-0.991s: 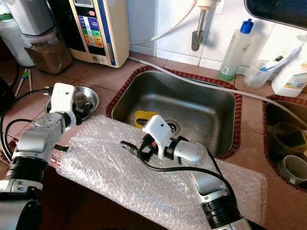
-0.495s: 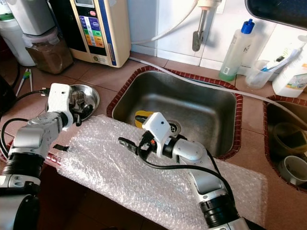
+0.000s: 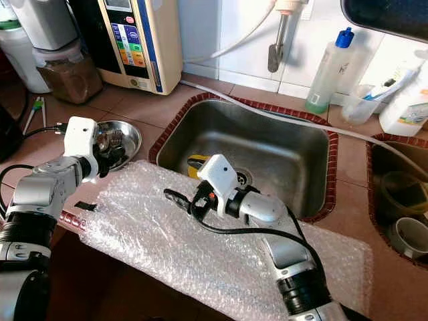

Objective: Kitchen organization

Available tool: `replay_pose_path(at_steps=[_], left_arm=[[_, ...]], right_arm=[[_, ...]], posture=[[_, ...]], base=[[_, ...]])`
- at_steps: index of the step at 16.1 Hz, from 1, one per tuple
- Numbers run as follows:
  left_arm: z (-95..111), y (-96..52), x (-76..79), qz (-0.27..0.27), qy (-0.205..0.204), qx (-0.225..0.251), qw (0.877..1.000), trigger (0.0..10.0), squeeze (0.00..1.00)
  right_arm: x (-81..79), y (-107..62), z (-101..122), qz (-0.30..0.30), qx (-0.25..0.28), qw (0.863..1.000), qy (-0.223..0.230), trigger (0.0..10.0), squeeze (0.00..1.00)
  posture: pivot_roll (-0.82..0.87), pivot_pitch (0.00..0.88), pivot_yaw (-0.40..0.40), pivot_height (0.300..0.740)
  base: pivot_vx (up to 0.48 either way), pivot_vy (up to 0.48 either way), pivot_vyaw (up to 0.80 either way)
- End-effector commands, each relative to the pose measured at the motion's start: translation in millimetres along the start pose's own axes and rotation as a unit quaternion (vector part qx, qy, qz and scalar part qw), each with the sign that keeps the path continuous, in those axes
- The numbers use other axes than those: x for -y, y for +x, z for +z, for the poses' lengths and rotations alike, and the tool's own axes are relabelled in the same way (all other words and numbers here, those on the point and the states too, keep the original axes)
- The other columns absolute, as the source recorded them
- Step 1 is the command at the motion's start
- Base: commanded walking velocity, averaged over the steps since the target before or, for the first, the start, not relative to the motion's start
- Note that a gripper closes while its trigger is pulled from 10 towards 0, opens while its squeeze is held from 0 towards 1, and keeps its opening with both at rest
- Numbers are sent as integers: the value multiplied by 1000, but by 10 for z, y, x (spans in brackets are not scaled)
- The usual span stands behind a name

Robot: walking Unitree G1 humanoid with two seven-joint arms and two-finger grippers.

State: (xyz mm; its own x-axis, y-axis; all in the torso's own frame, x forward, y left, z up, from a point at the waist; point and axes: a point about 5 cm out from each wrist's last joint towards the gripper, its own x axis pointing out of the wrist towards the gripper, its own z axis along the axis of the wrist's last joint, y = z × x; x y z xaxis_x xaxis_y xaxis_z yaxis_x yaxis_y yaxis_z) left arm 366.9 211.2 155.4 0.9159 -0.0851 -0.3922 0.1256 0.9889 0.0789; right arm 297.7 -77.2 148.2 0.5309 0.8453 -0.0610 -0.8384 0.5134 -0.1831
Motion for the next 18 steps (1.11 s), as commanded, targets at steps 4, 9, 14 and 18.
replay_pose_path(at_steps=[4, 9, 14, 18], left_arm=[[-154, 13, -45, 12, -2, -29, 1000, 0, 0], [-140, 9, -77, 26, 10, -20, 999, 0, 0], [-64, -14, -140, 56, 25, 15, 998, 0, 0], [26, -32, -188, 86, 23, 44, 995, 0, 0]], right_arm=[[58, -56, 102, 5, 32, 999, 21, 10000, 0], [58, -51, 107, 7, 35, 999, 24, 10000, 0], [75, -52, 111, 9, 32, 999, 23, 10000, 0], [73, -45, 106, 9, 30, 999, 21, 10000, 0]], posture=[[39, 78, 57, 740], [39, 79, 48, 740], [37, 79, 41, 740], [35, 79, 36, 740]], base=[[0, 0, 0], [0, 0, 0], [0, 0, 0], [0, 0, 0]])
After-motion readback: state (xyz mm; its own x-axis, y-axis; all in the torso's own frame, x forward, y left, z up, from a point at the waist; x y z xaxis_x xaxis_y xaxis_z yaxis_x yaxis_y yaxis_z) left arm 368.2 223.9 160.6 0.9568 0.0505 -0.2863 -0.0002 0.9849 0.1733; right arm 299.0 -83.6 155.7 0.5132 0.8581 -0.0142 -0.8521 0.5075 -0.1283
